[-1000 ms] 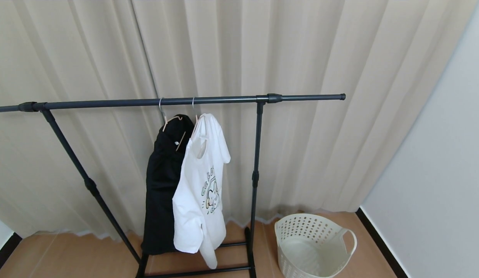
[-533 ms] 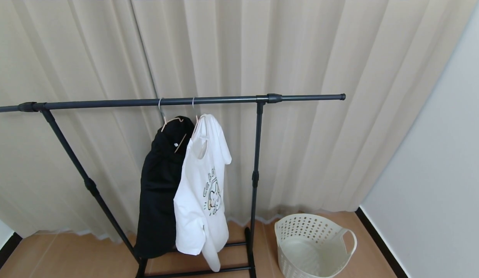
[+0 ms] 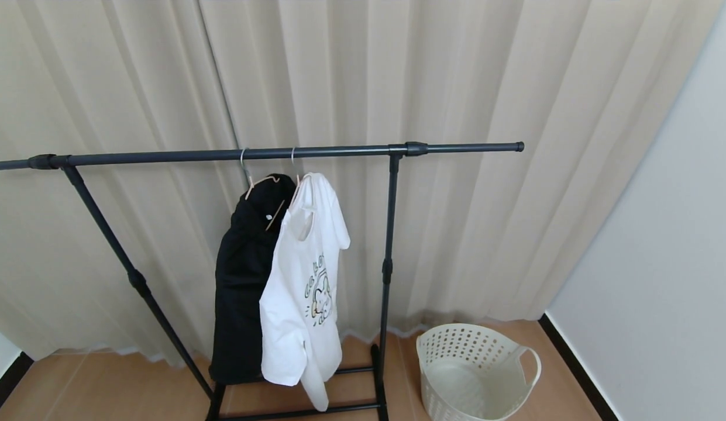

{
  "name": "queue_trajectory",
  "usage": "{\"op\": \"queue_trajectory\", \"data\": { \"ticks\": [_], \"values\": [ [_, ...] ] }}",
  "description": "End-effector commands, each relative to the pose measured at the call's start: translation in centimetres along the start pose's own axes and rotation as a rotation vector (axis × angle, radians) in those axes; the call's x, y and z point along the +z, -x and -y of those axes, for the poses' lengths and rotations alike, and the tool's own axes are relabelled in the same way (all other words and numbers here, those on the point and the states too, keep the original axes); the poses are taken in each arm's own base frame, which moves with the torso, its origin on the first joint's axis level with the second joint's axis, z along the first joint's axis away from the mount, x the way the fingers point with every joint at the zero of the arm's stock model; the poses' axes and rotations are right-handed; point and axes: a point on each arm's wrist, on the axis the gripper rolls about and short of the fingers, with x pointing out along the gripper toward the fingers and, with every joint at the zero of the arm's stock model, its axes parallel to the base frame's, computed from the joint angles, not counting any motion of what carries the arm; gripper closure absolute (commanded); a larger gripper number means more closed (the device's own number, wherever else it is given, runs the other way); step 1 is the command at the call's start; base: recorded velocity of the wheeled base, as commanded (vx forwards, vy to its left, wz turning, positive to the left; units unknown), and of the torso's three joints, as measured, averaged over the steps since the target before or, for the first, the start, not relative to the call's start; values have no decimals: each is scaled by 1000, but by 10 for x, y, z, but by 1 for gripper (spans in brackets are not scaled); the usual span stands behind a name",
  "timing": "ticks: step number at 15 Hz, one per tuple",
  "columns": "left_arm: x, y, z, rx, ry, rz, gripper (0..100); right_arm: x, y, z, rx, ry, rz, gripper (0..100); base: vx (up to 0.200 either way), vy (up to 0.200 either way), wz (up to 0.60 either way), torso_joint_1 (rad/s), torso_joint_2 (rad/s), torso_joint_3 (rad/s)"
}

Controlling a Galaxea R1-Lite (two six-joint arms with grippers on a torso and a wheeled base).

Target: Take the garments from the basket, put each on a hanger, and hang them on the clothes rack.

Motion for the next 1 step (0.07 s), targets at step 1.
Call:
{"op": "queue_trajectory", "data": {
  "ticks": [1],
  "values": [
    [0,0,0,2,0,-1,0,0,0,0,-6,-1,-3,0,0,0,0,0,0,0]
  ]
}}
